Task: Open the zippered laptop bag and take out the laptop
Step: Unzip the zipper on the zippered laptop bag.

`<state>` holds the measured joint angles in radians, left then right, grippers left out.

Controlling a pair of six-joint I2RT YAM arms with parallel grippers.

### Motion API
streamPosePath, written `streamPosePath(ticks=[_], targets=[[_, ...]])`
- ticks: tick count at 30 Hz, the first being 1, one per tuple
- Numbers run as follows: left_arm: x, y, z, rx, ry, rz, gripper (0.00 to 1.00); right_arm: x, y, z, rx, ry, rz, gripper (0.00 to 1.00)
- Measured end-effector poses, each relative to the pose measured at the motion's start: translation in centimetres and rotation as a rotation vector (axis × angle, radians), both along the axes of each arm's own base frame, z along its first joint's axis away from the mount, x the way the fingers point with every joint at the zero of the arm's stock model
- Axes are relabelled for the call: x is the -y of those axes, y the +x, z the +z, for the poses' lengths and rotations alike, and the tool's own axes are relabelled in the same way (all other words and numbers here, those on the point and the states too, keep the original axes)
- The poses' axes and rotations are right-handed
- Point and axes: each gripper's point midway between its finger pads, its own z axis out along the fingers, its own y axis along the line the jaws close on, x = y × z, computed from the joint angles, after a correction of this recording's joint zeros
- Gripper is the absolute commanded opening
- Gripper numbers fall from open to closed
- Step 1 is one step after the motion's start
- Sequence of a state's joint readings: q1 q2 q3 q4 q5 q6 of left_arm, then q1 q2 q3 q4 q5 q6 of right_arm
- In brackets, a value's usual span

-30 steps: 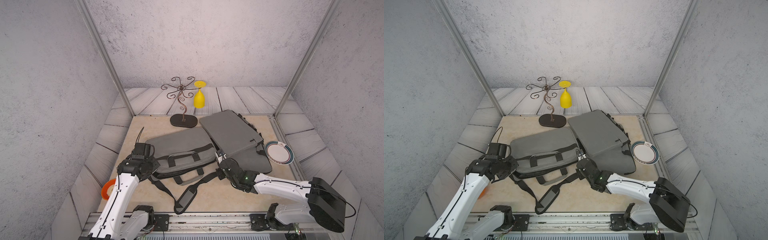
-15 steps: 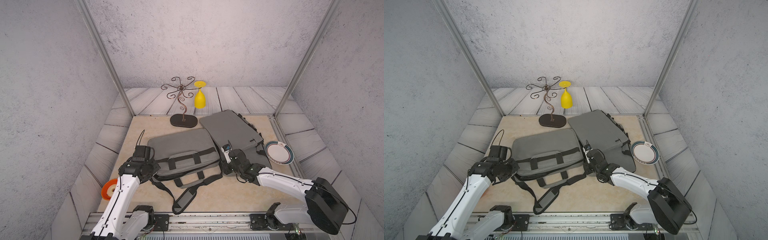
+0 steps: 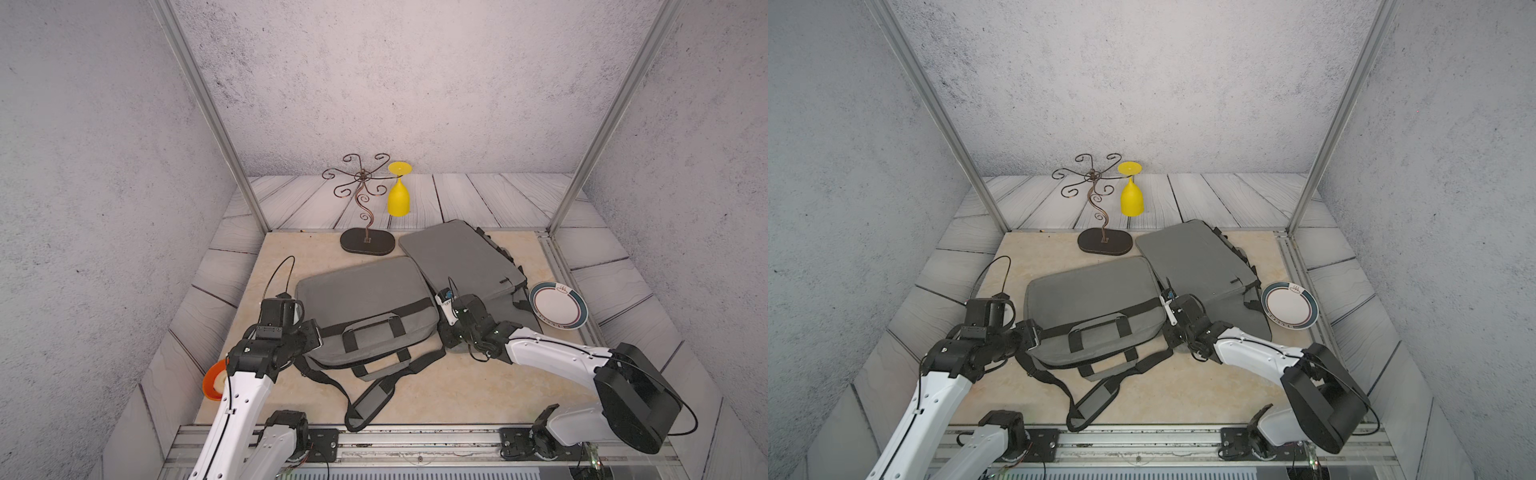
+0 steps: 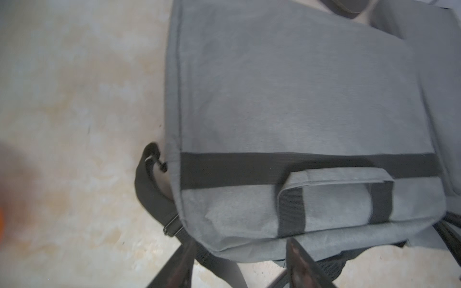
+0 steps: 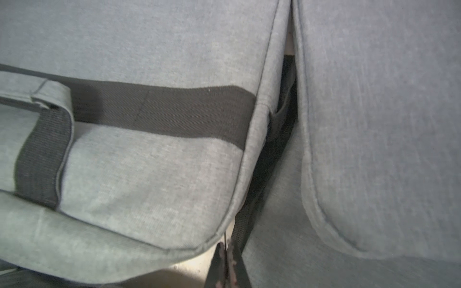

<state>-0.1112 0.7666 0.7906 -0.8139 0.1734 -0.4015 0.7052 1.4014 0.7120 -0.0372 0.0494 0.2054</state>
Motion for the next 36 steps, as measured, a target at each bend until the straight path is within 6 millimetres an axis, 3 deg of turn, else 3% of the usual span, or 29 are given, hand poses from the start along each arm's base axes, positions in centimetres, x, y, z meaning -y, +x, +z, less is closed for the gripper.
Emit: streamPosePath(ticks=[3,6,12,18,24,29,36], targets=[[2.9,0.6,1.8,0.147,0.001,-0.224,0.7,-0.1,0.5,0.6,-0.002,-0.001,-0.004,0.16],[6.0,0.5,2.2,0.227,0.04,-0.462,0.76,0.1,0.9,1.2,-0.011,-0.002,-0.016,0.24],[10.5,-0.5,0.0,0.243,0.135,-0.857,0.82,0.8,0.8,1.7,-0.052,0.033,-0.047,0.44],[13.5,-2.1,-1.0,0.329,0.23,-1.145,0.85,1.6,0.0,3.8,-0.058,0.104,-0.079,0.57],[15.2,-3.5,-4.6,0.307,0.366,-1.369,0.86,3.4,-1.2,5.3,-0.066,0.164,-0.137,0.7],[15.6,-3.5,-7.4,0.287,0.484,-1.45,0.85,4.8,-2.8,5.0,-0.106,0.205,-0.189,0.77],[16.2,-2.1,-10.9,0.224,0.643,-1.482,0.8,5.0,-4.7,3.4,-0.192,0.259,-0.212,0.79]])
